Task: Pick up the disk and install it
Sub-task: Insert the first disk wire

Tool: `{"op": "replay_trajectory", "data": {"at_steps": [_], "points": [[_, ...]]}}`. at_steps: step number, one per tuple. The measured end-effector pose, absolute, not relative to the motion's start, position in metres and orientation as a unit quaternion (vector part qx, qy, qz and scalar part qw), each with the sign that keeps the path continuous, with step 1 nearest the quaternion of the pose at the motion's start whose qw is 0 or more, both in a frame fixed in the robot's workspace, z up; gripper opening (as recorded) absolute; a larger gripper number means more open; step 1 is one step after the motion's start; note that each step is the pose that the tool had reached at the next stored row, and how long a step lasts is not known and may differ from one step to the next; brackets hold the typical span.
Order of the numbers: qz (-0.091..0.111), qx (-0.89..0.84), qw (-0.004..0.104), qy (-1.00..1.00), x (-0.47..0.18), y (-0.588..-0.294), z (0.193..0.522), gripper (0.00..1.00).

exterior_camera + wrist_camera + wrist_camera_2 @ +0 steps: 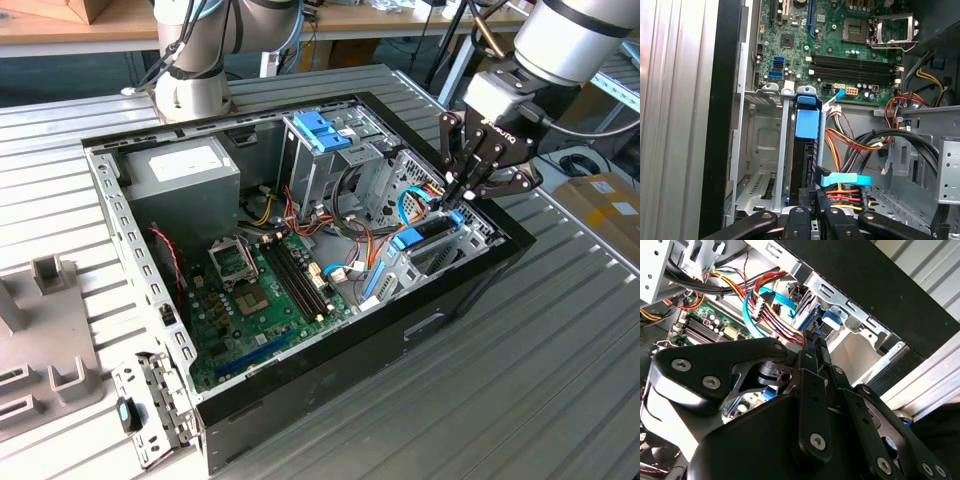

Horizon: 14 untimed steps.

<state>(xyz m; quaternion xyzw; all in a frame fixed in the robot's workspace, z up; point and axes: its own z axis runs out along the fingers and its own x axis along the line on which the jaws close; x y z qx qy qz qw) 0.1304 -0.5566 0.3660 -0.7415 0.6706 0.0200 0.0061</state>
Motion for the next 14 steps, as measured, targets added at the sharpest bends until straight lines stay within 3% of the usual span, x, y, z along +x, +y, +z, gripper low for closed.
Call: {"op": "replay_trajectory", "data": {"at_steps": [14], "points": [[0.02, -0.728, 0.006, 0.685, 0.1304, -0.5566, 0.3659, 0.17]]}}
